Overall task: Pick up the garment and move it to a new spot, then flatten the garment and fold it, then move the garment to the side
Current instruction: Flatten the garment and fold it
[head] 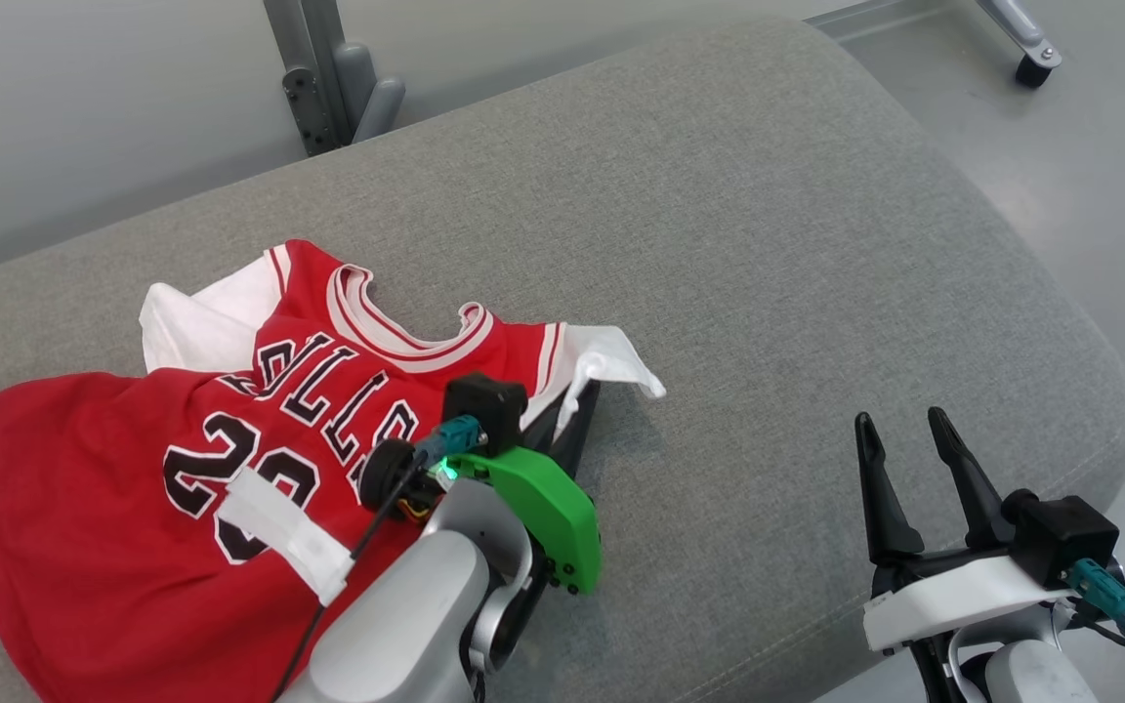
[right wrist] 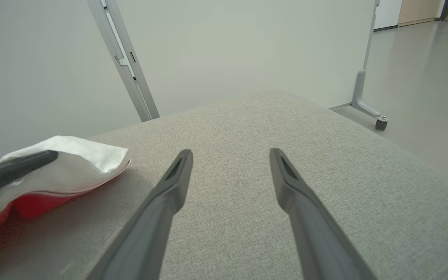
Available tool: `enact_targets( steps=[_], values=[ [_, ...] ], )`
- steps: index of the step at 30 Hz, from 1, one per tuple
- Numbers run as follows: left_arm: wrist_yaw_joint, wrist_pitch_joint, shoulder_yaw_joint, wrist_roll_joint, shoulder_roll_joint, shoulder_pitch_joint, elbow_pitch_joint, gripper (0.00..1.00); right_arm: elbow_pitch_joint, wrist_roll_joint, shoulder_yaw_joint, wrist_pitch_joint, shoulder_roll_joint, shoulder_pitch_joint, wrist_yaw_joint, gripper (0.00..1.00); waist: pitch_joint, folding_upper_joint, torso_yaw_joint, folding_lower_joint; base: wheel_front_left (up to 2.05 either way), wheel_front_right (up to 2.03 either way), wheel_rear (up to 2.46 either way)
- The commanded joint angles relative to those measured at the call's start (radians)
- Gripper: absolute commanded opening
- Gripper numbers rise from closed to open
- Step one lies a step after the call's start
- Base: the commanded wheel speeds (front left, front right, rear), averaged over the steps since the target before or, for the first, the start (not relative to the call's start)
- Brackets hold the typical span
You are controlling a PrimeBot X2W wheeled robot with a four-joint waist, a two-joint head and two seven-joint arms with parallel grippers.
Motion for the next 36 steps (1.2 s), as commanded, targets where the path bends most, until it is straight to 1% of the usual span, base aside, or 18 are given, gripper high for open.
enact_targets(
  steps=[1, 3, 4, 5, 6, 8, 11, 12, 14, 16, 18, 21, 23, 25, 29, 33, 36],
  values=[
    [-0.013, -0.011, -0.013, 0.006, -0.002, 0.019, 0.007, 0.00, 0.000, -0.005, 0.003, 0.000, -0.002, -0.009, -0.001, 1.00, 0.004, 0.0000, -0.004, 0.0000, 0.00, 0.00, 0.00],
    [-0.024, -0.035, -0.029, -0.008, -0.007, 0.037, 0.025, 0.00, 0.003, -0.001, 0.001, 0.000, -0.002, -0.007, -0.001, 1.00, 0.009, 0.0000, -0.008, 0.0000, 0.00, 0.00, 0.00],
    [-0.020, -0.053, -0.038, -0.001, -0.008, 0.038, 0.041, 0.00, 0.004, 0.000, 0.001, 0.000, -0.002, -0.007, -0.001, 1.00, 0.011, 0.0000, -0.010, 0.0000, 0.00, 0.00, 0.00],
    [-0.022, -0.068, -0.052, 0.007, -0.010, 0.040, 0.059, 0.40, 0.006, 0.001, 0.001, 0.000, -0.002, -0.007, -0.001, 1.00, 0.014, 0.0000, -0.011, 0.0000, 0.00, 0.00, 0.00],
    [-0.025, -0.083, -0.063, 0.009, -0.012, 0.043, 0.077, 1.00, 0.007, 0.001, 0.001, 0.000, -0.002, -0.008, -0.001, 1.00, 0.016, 0.0000, -0.011, 0.0000, 0.00, 0.00, 0.00],
    [-0.036, -0.100, -0.081, -0.006, -0.014, 0.052, 0.098, 1.00, 0.007, 0.001, 0.000, 0.000, -0.002, -0.010, -0.001, 1.00, 0.018, 0.0000, -0.010, 0.0000, 0.00, 0.00, 0.00],
    [-0.062, -0.111, -0.090, -0.050, -0.015, 0.068, 0.084, 1.00, 0.004, -0.008, -0.014, 0.000, -0.002, -0.003, -0.001, 1.00, 0.014, 0.0000, 0.003, 0.0000, 0.00, 0.00, 0.00],
    [-0.061, -0.121, -0.095, -0.052, -0.016, 0.072, 0.069, 1.00, 0.001, -0.015, -0.019, 0.000, -0.002, 0.000, -0.001, 1.00, 0.012, 0.0000, 0.012, 0.0000, 0.00, 0.00, 0.00],
    [-0.040, -0.142, -0.095, -0.035, -0.002, 0.086, 0.035, 1.00, -0.013, -0.025, -0.032, 0.000, -0.002, 0.006, -0.001, 1.00, 0.007, 0.0000, 0.037, 0.0000, 0.00, 0.00, 0.00],
    [-0.010, -0.165, -0.091, -0.011, 0.031, 0.104, -0.016, 1.00, -0.030, -0.046, -0.046, 0.000, -0.002, 0.016, -0.001, 1.00, -0.001, 0.0000, 0.071, 0.0000, 0.00, 0.00, 0.00],
    [0.029, -0.184, -0.081, 0.021, 0.067, 0.125, -0.079, 1.00, -0.049, -0.069, -0.054, 0.000, -0.002, 0.020, -0.001, 1.00, -0.013, 0.0000, 0.109, 0.0000, 0.00, 0.00, 0.00],
    [0.104, -0.206, -0.053, 0.057, 0.127, 0.169, -0.173, 1.00, -0.082, -0.111, -0.057, 0.000, -0.002, 0.020, -0.001, 1.00, -0.033, 0.0000, 0.166, 0.0000, 0.00, 0.00, 0.00],
    [0.162, -0.217, -0.029, 0.094, 0.171, 0.202, -0.234, 1.00, -0.106, -0.140, -0.055, 0.000, -0.002, 0.017, -0.001, 1.00, -0.047, 0.0000, 0.206, 0.0000, 0.00, 0.00, 0.00],
    [0.210, -0.224, 0.003, 0.094, 0.202, 0.254, -0.292, 1.00, -0.126, -0.165, -0.049, 0.000, -0.002, 0.016, -0.001, 1.00, -0.065, 0.0000, 0.246, 0.0000, 0.00, 0.00, 0.00],
    [0.288, -0.232, 0.074, 0.131, 0.272, 0.345, -0.361, 1.00, -0.143, -0.206, -0.042, 0.000, -0.002, 0.025, -0.001, 1.00, -0.097, 0.0000, 0.325, 0.0000, 0.00, 0.00, 0.00],
    [0.318, -0.233, 0.174, 0.154, 0.298, 0.431, -0.407, 1.00, -0.125, -0.225, -0.052, 0.000, -0.011, 0.048, -0.001, 1.00, -0.129, 0.0000, 0.393, 0.0000, 0.00, 0.00, 0.00],
    [0.318, -0.233, 0.261, 0.195, 0.304, 0.504, -0.431, 1.00, -0.112, -0.233, -0.063, 0.000, -0.011, 0.060, -0.001, 1.00, -0.144, 0.0000, 0.431, 0.0000, 0.00, 0.00, 0.00]
  ],
)
